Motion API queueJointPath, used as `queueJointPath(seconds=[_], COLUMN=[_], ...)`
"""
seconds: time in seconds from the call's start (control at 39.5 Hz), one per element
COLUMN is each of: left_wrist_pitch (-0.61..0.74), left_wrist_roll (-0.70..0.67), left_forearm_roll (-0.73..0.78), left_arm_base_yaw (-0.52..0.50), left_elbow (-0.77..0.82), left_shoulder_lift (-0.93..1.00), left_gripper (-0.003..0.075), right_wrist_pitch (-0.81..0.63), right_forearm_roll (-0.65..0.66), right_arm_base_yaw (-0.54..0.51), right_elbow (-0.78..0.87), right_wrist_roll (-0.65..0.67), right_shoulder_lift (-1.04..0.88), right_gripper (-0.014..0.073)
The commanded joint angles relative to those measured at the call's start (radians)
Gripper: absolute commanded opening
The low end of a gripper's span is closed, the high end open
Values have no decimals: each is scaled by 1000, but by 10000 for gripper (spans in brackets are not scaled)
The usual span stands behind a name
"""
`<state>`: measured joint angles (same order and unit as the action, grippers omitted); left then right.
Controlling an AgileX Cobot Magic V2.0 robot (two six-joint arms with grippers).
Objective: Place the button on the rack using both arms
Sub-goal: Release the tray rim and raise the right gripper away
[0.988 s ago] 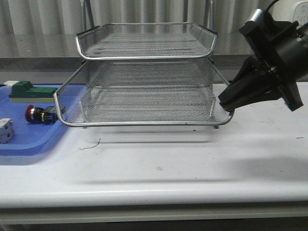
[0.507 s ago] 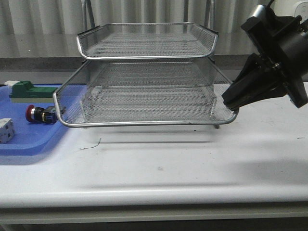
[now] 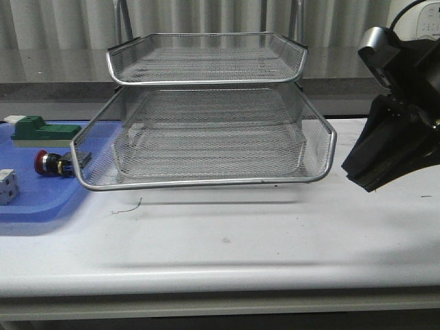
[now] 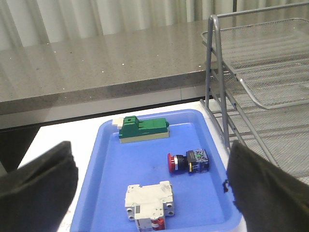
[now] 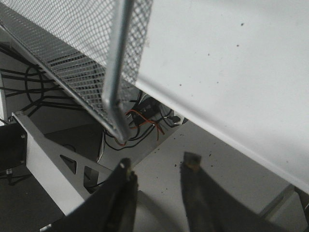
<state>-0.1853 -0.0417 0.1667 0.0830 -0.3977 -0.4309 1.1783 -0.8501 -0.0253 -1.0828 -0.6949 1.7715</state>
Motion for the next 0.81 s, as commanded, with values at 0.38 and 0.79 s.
queueJointPath(seconds=[0.38,0.79], left_wrist_pitch=[79,79], left_wrist_roll=[-2,-2], left_forearm_roll=[1,1], left_arm_base_yaw=[9,9], left_elbow=[-34,-34], left_shoulder_lift=[-11,-11], left_gripper=[599,599], right_wrist_pitch=[123,-42], right_forearm_roll=[-15,386], right_arm_base_yaw=[-4,146], right_elbow=[-208,-359], right_wrist_roll=[142,388], right_shoulder_lift=[-258,-381], right_gripper=[262,-61])
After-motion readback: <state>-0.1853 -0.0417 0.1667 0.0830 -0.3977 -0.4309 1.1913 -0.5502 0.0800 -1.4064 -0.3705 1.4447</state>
